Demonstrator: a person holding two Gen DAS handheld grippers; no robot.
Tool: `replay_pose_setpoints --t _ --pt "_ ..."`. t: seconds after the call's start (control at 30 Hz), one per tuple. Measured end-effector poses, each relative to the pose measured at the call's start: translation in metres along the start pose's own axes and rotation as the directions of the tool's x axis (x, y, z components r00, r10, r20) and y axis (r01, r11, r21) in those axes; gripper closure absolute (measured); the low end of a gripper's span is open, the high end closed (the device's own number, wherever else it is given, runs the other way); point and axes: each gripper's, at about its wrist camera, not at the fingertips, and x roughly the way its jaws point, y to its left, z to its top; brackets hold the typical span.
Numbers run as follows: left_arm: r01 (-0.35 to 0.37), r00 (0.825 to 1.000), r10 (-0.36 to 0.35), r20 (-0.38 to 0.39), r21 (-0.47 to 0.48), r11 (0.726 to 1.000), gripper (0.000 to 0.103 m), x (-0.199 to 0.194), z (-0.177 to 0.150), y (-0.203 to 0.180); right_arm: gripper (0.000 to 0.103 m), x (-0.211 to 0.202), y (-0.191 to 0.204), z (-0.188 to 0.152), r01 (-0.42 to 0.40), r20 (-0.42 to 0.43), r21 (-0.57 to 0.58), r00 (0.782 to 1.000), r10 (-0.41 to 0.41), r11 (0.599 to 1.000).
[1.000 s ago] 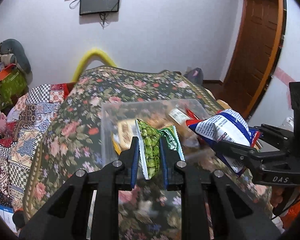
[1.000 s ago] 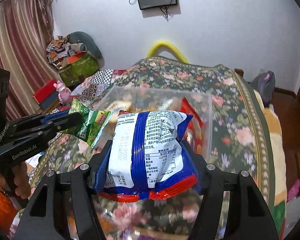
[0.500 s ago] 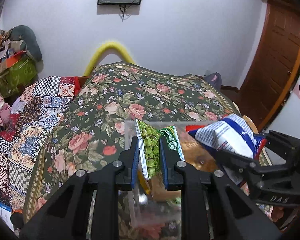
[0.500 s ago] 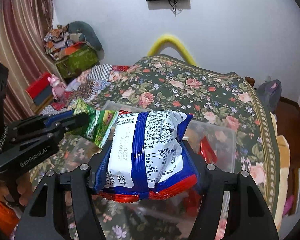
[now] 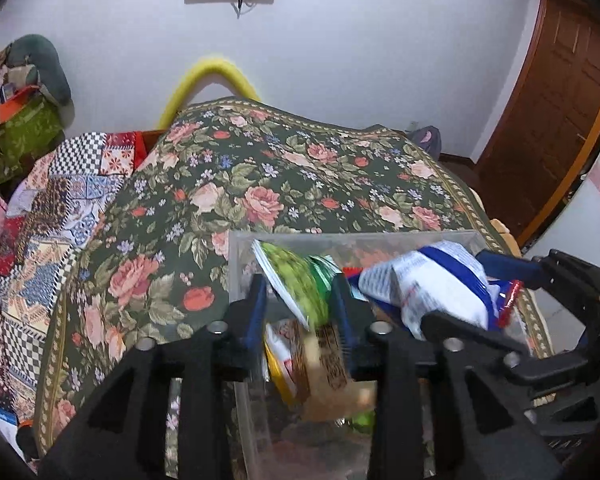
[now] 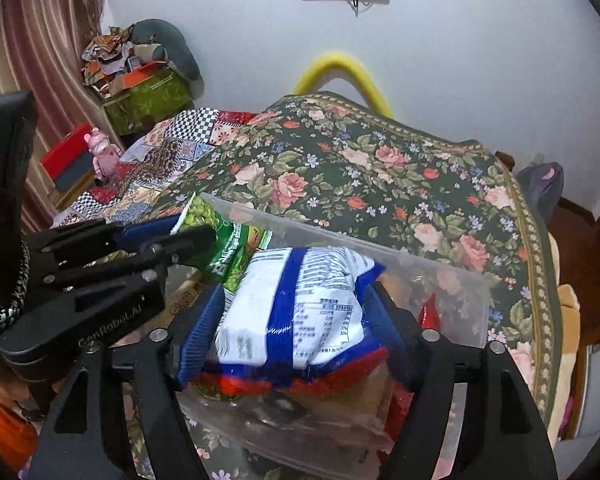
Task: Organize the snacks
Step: 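Carry the pea bag and chip bag over the clear box and release both, then grasp the orange pastry with the left tool while the right tool grasps the purple coconut roll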
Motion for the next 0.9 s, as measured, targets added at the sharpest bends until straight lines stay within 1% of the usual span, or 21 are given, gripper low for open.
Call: replay_pose_setpoints --t 0.03,0.13,0.23,0.33,0.43,0.47,0.53,0.7,0.9 --pt "0.002 1.000 -0.002 0.007 -0.001 1.000 0.063 -0.004 -0.002 0.001 0.031 -0.004 0.000 0.000 0.000 0.008 0.001 1.000 0.000 1.000" --pt "0.007 1.000 -0.007 0.022 0.006 1.000 0.060 -0.021 -0.006 -0.001 0.031 -0.022 0.001 -0.002 -0.003 0.040 -0.004 0.999 0.003 1.000" --pt "0.016 0.999 -0.016 0.031 0.024 1.000 0.057 -0.040 -0.014 -0.005 0.031 -0.041 0.004 -0.008 0.013 0.071 -0.025 0.997 -0.011 1.000" --pt "0.007 0.999 -0.009 0.040 0.057 0.998 0.054 -0.063 -0.026 -0.013 0.031 -0.063 0.006 -0.022 0.036 0.100 -0.047 0.995 -0.031 0.998" --pt "0.002 0.999 -0.006 0.047 0.080 0.997 0.048 -0.085 -0.044 -0.022 0.030 -0.082 0.007 -0.043 0.053 0.113 -0.051 0.993 -0.047 0.997" --pt "0.002 0.999 -0.006 0.049 0.086 0.996 0.045 -0.092 -0.051 -0.025 0.030 -0.088 0.006 -0.052 0.051 0.110 -0.047 0.993 -0.046 0.998" --pt "0.005 0.999 -0.010 0.048 0.095 0.995 0.043 -0.105 -0.067 -0.031 0.030 -0.097 0.003 -0.072 0.048 0.097 -0.035 0.994 -0.045 0.998" --pt "0.039 0.999 -0.040 0.009 0.113 0.993 0.042 -0.128 -0.112 -0.046 0.030 -0.113 -0.003 -0.120 0.070 0.049 -0.009 0.996 -0.070 0.997" --pt "0.038 0.999 -0.033 -0.041 0.135 0.990 0.039 -0.136 -0.159 -0.063 0.030 -0.123 -0.013 -0.173 0.052 -0.022 0.074 0.998 -0.050 0.996"
